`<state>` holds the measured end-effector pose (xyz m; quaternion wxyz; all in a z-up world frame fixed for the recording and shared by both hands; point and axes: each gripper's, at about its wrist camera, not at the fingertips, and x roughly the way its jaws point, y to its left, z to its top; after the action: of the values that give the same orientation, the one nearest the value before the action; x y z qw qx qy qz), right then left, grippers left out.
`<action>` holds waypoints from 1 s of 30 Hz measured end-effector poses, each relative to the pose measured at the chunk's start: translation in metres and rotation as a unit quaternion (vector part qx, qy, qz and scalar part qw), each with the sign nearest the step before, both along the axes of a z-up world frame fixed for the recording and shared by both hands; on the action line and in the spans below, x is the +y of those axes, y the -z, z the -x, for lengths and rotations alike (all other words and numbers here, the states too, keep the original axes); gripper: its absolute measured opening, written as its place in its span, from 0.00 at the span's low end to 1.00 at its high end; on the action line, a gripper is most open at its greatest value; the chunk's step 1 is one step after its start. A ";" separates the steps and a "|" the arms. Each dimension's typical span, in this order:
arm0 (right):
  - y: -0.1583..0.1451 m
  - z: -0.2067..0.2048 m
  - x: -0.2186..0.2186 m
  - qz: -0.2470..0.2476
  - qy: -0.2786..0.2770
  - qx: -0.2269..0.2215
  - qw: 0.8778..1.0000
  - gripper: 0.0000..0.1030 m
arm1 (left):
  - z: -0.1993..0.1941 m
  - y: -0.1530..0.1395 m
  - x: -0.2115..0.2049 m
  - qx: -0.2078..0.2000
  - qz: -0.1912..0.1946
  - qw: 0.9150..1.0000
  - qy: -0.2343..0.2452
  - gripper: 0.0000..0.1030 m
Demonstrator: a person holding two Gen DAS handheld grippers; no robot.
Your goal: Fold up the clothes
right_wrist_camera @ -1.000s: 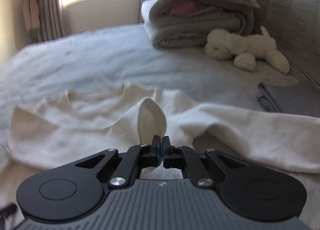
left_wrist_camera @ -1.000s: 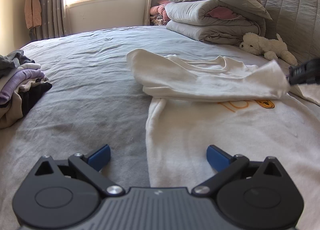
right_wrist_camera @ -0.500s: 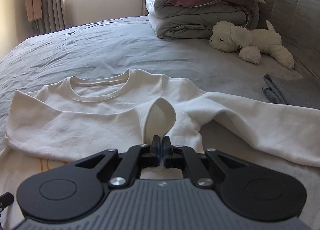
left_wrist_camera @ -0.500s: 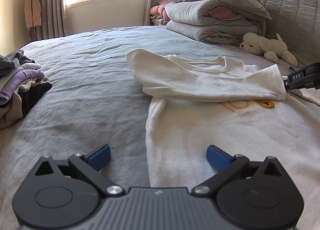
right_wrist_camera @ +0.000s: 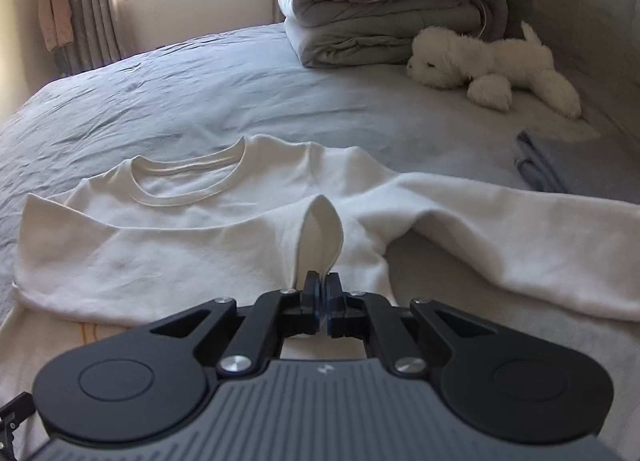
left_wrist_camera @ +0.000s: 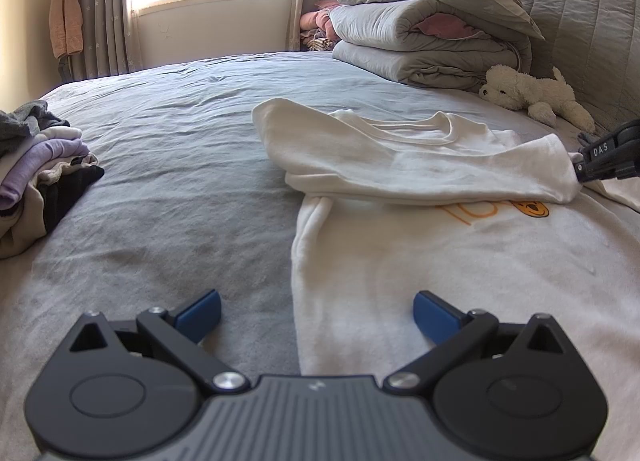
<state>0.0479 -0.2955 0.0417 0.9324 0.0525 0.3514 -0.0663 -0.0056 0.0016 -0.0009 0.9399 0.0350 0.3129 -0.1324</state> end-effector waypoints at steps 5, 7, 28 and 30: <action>-0.004 0.003 0.008 0.012 -0.019 -0.009 1.000 0.03 | 0.000 0.000 0.000 0.000 0.000 1.000 0.000 1.00; -0.003 0.003 0.008 0.010 -0.020 -0.007 1.000 0.03 | 0.000 0.000 0.000 0.000 0.000 1.000 0.000 1.00; -0.001 0.003 0.010 0.008 -0.023 -0.006 1.000 0.03 | 0.000 0.000 0.000 0.000 0.000 1.000 0.000 1.00; -0.001 0.003 0.011 0.009 -0.023 -0.006 1.000 0.03 | 0.000 0.000 0.000 0.000 0.000 1.000 0.000 1.00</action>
<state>0.0451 -0.2850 0.0422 0.9363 0.0365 0.3461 -0.0473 -0.0054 0.0018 -0.0012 0.9399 0.0350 0.3128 -0.1324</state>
